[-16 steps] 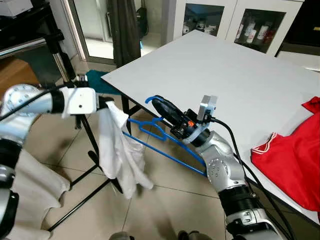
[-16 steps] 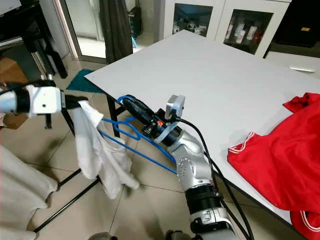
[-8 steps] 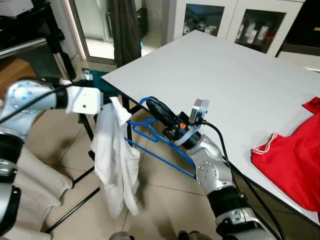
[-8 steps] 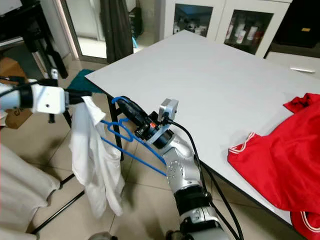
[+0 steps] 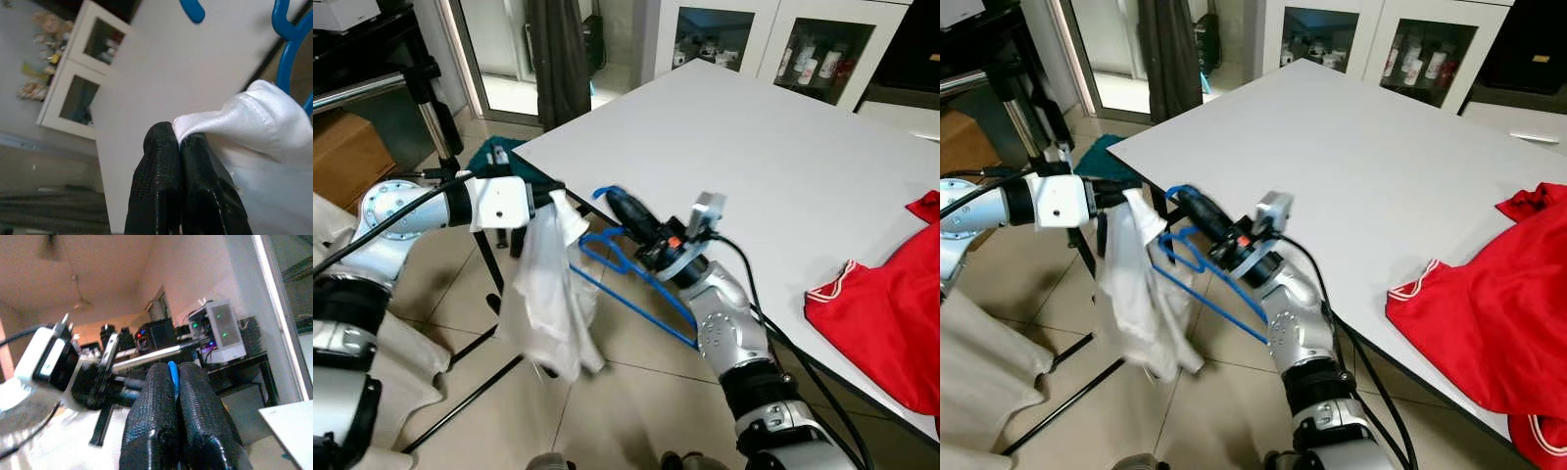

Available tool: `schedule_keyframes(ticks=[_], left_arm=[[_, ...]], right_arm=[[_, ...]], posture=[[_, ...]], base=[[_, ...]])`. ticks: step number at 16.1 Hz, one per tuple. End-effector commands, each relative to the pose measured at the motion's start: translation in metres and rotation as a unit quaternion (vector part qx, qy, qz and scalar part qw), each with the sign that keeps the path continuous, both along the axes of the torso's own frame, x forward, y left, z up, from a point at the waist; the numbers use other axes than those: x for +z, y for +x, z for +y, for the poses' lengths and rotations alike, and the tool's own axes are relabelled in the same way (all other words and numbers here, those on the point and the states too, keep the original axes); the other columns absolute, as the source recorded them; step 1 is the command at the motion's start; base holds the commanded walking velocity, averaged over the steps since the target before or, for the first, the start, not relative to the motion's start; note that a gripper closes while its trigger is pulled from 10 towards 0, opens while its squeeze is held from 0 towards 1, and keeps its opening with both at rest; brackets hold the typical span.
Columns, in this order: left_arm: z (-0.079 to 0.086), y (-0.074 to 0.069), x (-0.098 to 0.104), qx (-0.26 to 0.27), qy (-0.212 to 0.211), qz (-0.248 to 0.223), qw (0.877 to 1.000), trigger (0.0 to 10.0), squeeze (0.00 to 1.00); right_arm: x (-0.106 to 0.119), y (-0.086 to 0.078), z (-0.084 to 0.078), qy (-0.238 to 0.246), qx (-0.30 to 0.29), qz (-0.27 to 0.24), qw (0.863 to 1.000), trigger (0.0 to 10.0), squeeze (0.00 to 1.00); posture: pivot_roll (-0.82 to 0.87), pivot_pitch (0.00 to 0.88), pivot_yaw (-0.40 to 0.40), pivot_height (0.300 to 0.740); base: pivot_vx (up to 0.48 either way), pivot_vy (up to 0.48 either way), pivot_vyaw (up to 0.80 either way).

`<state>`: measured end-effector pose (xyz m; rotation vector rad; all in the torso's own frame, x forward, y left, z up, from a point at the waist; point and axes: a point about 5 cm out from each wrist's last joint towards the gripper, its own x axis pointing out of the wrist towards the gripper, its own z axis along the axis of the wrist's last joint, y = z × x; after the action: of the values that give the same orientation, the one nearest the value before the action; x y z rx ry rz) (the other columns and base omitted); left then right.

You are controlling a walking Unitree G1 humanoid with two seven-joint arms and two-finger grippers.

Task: Hang hanger

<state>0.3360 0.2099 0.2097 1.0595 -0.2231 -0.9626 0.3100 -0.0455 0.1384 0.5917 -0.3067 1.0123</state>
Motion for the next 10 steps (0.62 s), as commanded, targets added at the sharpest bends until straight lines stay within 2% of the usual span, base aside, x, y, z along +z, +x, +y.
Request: schedule_keyframes(ticks=[1, 3, 4, 7, 10], left_arm=[[0.004, 0.001, 0.001, 0.019, -0.031, -0.003, 0.999, 10.0, 0.00], [0.004, 0.001, 0.000, 0.025, -0.041, -0.004, 0.999, 10.0, 0.00], [0.001, 0.002, 0.000, 0.029, -0.064, -0.006, 0.997, 10.0, 0.00], [-0.007, 0.001, -0.002, 0.022, -0.074, -0.004, 0.997, 10.0, 0.00], [-0.008, 0.003, -0.004, 0.035, -0.075, -0.005, 0.997, 10.0, 0.00]], right_arm=[[0.018, 0.005, 0.015, 0.042, 0.014, -0.008, 0.999, 10.0, 0.00], [0.019, 0.006, 0.014, 0.050, 0.017, -0.003, 0.999, 10.0, 0.00], [0.021, 0.006, 0.014, 0.073, 0.033, 0.011, 0.997, 10.0, 0.00], [0.022, 0.007, 0.017, 0.095, 0.053, 0.026, 0.994, 10.0, 0.00], [0.020, 0.010, 0.015, 0.091, 0.024, 0.034, 0.995, 10.0, 0.00]], posture=[[0.11, 0.000, 0.004, 0.740], [0.12, 0.000, 0.003, 0.740], [0.12, 0.000, 0.003, 0.740], [0.12, 0.000, 0.008, 0.740], [0.12, 0.000, 0.013, 0.740]], base=[[0.000, 0.000, 0.00], [0.000, 0.000, 0.00], [0.000, 0.000, 0.00], [0.000, 0.000, 0.00], [0.000, 0.000, 0.00]])
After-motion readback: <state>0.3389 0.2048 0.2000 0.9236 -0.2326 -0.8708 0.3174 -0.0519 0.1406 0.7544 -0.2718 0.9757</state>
